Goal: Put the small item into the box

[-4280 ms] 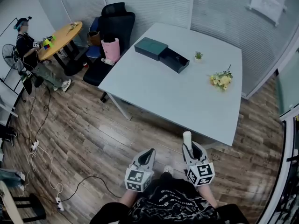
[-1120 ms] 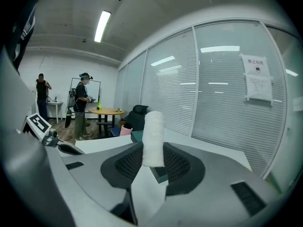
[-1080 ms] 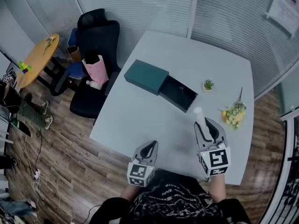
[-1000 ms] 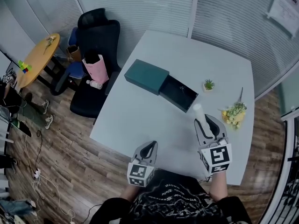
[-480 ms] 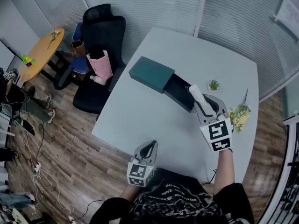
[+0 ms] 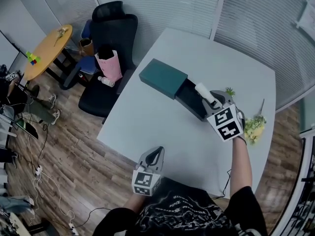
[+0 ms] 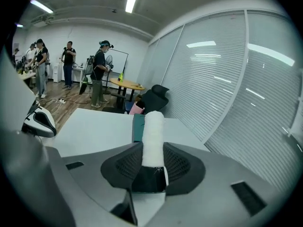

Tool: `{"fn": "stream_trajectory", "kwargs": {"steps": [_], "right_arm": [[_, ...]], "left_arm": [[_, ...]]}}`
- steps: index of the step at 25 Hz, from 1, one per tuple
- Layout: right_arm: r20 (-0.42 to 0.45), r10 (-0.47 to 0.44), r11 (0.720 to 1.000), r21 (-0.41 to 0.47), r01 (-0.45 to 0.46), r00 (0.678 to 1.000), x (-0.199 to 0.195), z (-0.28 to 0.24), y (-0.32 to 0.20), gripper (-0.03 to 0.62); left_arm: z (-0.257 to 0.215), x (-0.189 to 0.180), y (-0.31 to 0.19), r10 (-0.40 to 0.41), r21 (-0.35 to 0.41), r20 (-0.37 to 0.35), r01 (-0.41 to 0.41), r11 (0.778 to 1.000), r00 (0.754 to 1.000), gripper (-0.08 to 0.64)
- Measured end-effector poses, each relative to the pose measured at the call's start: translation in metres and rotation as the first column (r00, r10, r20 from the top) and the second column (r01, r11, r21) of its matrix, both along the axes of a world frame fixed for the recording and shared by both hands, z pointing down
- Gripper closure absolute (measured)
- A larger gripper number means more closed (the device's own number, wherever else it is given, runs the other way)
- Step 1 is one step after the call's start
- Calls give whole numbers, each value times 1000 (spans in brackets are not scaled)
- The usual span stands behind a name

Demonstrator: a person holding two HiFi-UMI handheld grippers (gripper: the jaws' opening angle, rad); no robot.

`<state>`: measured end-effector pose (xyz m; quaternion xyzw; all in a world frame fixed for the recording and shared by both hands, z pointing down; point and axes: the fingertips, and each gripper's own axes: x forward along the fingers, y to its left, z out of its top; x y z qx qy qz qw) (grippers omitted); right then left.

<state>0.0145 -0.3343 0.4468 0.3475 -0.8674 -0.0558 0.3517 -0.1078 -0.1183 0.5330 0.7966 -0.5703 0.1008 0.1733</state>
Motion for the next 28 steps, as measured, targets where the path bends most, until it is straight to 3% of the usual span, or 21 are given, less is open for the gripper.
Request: {"fn": "stream_trajectory", "kwargs": {"steps": [6,11,20,28], "right_arm": [[-141,-54,998,-50,47,989,-12,38,-27,456],[-186,-119,988,-123,98,975,-26,72,-41,456],[-358,-215,971,-177,160,908,-27,136,-70,456],[-370,-244,950,-279,143,896,-37,176,-87,454]], "left_arm": [[6,-8,-2,-58,-36,-2,58,998,998,540],[13,-12,-4,-87,-47,15,88,995,996,540],[32,-23,1,-127,-115,42,131,985,991,540],[35,-24,-7,-144,-130,59,150,980,988,540]]}}
